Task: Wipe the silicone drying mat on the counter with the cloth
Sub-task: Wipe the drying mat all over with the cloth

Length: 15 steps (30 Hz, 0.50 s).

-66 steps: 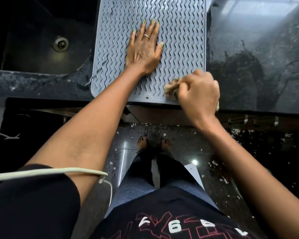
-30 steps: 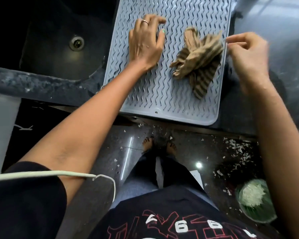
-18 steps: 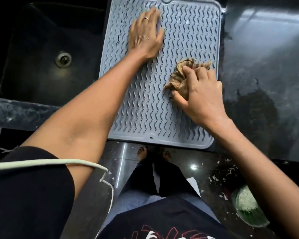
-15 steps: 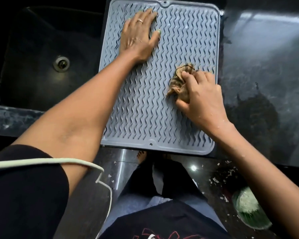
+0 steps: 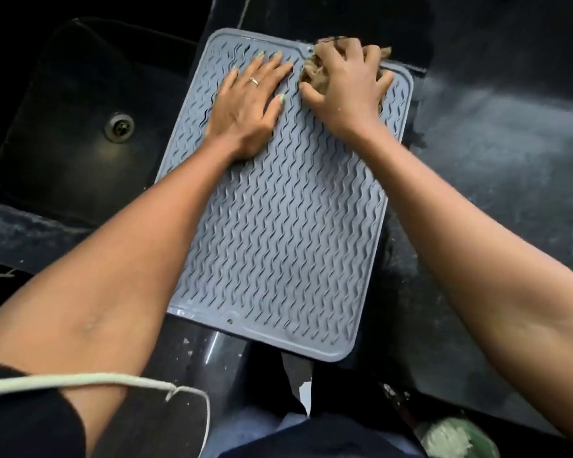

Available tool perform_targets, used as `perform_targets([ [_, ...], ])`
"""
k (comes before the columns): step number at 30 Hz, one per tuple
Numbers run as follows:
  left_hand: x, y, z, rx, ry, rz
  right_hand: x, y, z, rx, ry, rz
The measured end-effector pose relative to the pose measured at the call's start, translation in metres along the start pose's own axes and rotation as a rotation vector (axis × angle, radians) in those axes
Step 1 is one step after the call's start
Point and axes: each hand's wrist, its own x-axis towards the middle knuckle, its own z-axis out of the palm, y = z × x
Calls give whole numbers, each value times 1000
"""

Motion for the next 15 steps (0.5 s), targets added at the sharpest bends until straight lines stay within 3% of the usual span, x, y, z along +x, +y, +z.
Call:
perform_targets([
  [6,3,1,2,23,4,-7,-29,3,11,-45,110,-145],
  [12,2,0,2,40,3,-14,-161,-18,2,58,-1,-376],
  [15,1,1,0,36,-6,-15,-171,-21,-8,132,-165,-429],
])
